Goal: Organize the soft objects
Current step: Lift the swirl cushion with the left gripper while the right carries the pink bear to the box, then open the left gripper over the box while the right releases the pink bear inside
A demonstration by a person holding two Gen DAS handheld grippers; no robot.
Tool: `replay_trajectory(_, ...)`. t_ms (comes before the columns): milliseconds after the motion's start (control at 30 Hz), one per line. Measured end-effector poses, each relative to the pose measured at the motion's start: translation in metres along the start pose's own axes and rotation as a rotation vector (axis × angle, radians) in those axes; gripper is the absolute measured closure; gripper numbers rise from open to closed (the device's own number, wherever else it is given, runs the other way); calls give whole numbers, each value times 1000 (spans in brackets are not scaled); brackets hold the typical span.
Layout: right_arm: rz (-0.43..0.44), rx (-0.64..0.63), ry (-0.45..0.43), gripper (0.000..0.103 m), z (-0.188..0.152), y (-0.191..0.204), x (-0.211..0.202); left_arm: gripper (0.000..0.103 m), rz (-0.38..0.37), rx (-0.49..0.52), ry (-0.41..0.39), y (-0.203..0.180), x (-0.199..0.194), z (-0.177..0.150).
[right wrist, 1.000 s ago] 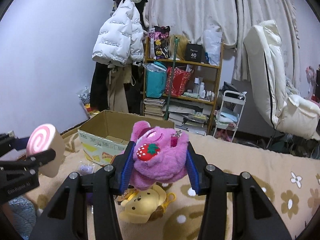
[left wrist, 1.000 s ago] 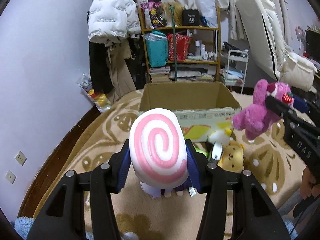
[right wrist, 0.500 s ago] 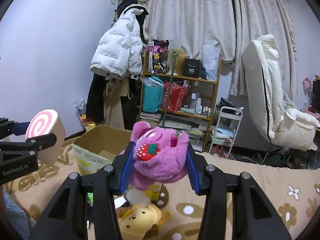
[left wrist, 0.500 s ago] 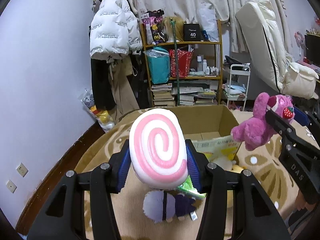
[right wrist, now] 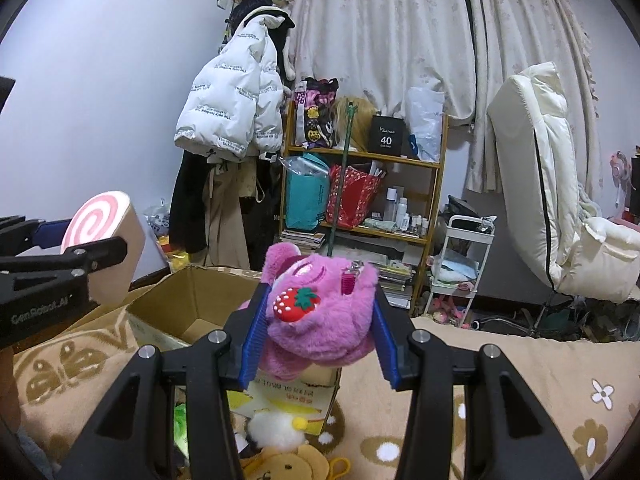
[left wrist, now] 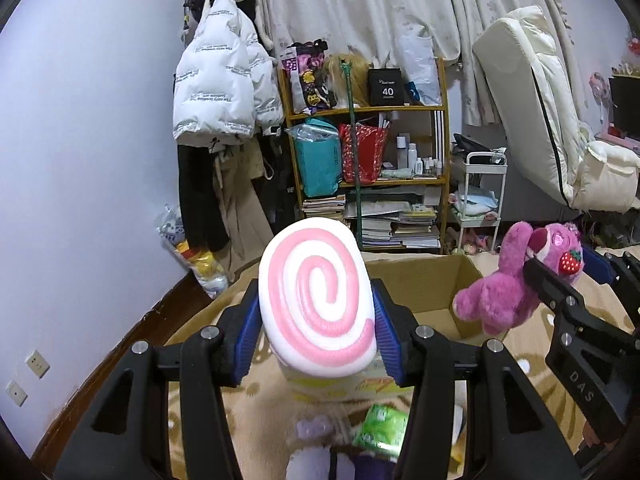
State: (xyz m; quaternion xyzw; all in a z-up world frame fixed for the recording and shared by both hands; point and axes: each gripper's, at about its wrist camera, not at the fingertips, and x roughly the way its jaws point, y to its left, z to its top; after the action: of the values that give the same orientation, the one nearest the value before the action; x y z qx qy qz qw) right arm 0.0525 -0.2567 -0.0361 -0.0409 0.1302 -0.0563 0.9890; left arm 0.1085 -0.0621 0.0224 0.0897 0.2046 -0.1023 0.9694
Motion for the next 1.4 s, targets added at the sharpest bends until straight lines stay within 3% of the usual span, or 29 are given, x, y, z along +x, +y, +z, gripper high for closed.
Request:
replay_trajectory(267,6,-10,27,53,-2,-5,30,51,-30,29,33,-19,43,3)
replay_trajectory(667,60,6,76,53,-16,-3,67,52,-48,7,168,-19,99,-16)
replay_trajectory(833,67,7,105,53,-23,-2,74,51,-19,24,205,-19,112,-25)
replay_trajectory(1100,83,23,140,53,-27,-9,81,51,-39,45,272,-24,123,-38)
replay_trajectory(1400,102,34,158,52,-29,-7,83,49,-81,-14,290,-16,121,-39)
